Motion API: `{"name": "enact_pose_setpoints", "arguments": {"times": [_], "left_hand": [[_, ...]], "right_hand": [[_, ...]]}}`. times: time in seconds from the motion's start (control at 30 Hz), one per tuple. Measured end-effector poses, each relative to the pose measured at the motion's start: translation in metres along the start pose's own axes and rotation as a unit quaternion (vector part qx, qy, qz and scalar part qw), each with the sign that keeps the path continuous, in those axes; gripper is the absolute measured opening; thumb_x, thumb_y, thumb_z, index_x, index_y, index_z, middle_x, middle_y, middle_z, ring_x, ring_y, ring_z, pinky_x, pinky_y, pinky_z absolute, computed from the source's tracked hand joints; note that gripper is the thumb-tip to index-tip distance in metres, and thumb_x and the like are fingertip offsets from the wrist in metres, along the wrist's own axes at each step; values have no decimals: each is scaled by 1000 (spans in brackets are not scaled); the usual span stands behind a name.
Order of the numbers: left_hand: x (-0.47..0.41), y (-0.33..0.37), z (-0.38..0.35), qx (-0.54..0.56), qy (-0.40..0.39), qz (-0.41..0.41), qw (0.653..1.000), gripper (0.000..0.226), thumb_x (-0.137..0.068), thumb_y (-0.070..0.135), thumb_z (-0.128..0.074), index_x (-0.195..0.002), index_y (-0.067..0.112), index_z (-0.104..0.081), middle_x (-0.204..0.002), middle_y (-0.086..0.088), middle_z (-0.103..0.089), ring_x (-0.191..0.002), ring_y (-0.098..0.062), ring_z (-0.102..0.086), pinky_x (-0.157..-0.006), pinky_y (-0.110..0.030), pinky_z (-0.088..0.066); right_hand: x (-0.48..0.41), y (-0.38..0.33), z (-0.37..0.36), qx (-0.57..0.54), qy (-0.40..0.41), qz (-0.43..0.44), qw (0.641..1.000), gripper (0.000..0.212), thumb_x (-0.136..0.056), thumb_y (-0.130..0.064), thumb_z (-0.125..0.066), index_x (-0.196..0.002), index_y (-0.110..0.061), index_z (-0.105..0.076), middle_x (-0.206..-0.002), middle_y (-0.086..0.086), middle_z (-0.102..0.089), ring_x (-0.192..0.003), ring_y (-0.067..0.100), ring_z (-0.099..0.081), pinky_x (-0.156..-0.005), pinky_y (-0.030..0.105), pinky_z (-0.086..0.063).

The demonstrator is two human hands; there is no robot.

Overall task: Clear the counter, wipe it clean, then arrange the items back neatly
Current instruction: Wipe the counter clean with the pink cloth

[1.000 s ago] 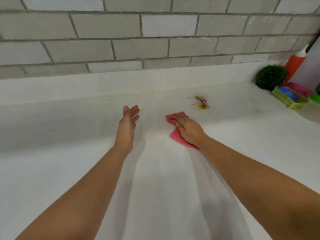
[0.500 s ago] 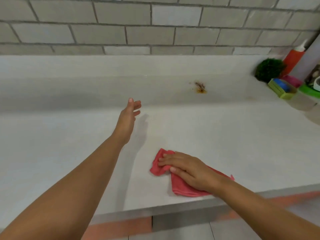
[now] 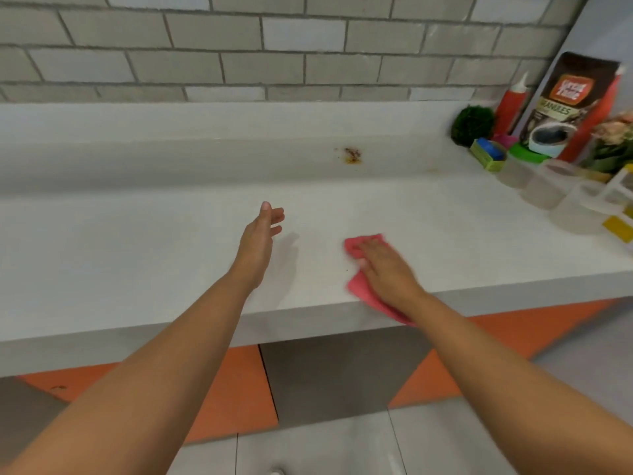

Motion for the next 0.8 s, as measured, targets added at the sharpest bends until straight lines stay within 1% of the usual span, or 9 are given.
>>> {"name": "enact_pose_setpoints", "arguments": {"times": [0.1,0.17,0.27,0.33,0.4,0.47,0.57,0.73,0.8], "left_hand": [[12,6,-30,1,-25,-4,1000,51,-98,47,-23,-124,16,-54,-132,1,-53,-116,-15,-52,-108,-35,-31],[16,10,-45,-2,-39,-7,999,49,-98,47,-24,-123,17,-54,-132,2,-53,-115,-14,-52,-110,-38,-30],[15,10,-50,-7,-38,-1,999,49,-98,47,-23,-122,19,-55,-132,3,-53,-116,-13,-51,-110,-39,-30],[10,6,-47,-12,-32,2,999,50,-99,47,-23,-124,18,-54,-133,2,-53,-118,-14,-50,-110,-38,-30],[4,1,-45,-17,-29,5,999,50,-98,47,-23,-124,19,-54,-134,3,-53,-120,-15,-50,-111,-39,-30],[-5,-3,-45,-20,-32,10,999,49,-98,48,-23,-123,19,-54,-133,3,-53,-120,-15,-49,-112,-41,-29],[-24,-6,-43,-24,-33,10,999,49,-98,47,-23,-122,20,-55,-131,3,-54,-118,-14,-51,-111,-40,-31],[-54,-13,-27,-49,-27,-6,998,44,-98,45,-27,-120,20,-57,-128,5,-56,-113,-12,-54,-105,-35,-36],[-63,-13,-21,-56,-21,-11,998,42,-99,44,-29,-117,20,-58,-125,5,-57,-111,-13,-55,-105,-35,-37]], "right_hand": [[30,-51,-28,24,-45,107,993,56,-92,-46,-25,-135,-20,-49,-143,4,-45,-135,22,-38,-114,33,-19],[52,-33,-20,23,-42,104,993,56,-93,-54,-21,-135,-28,-49,-145,-2,-43,-136,16,-36,-113,35,-24],[71,39,16,7,10,34,999,62,-95,-57,-15,-128,-25,-56,-140,-1,-50,-132,14,-40,-111,36,-29],[72,82,43,0,42,-23,999,62,-95,-58,-16,-129,-24,-55,-141,-2,-48,-135,15,-39,-113,26,-22],[60,112,59,17,53,-75,996,46,-99,-41,-24,-135,-25,-48,-145,-4,-42,-138,14,-32,-110,18,-14],[36,135,60,53,38,-134,989,41,-102,-28,-27,-141,-22,-39,-151,-1,-32,-141,15,-25,-113,25,-14],[-3,157,57,88,20,-220,971,46,-102,-30,-25,-145,-15,-30,-155,9,-22,-143,22,-20,-116,36,-14],[-63,171,48,125,23,-257,958,50,-100,-32,-23,-144,-9,-30,-152,14,-25,-141,26,-21,-117,41,-16],[-86,152,33,124,6,-236,964,51,-100,-32,-22,-145,-9,-28,-154,13,-22,-143,24,-18,-118,40,-13]]}}
Point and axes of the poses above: each hand's wrist, its own x-axis away from the middle knuckle, its own z-axis out of the back of the hand, y = z × x, the point moved 10 cm from there along -x, towards the middle knuckle
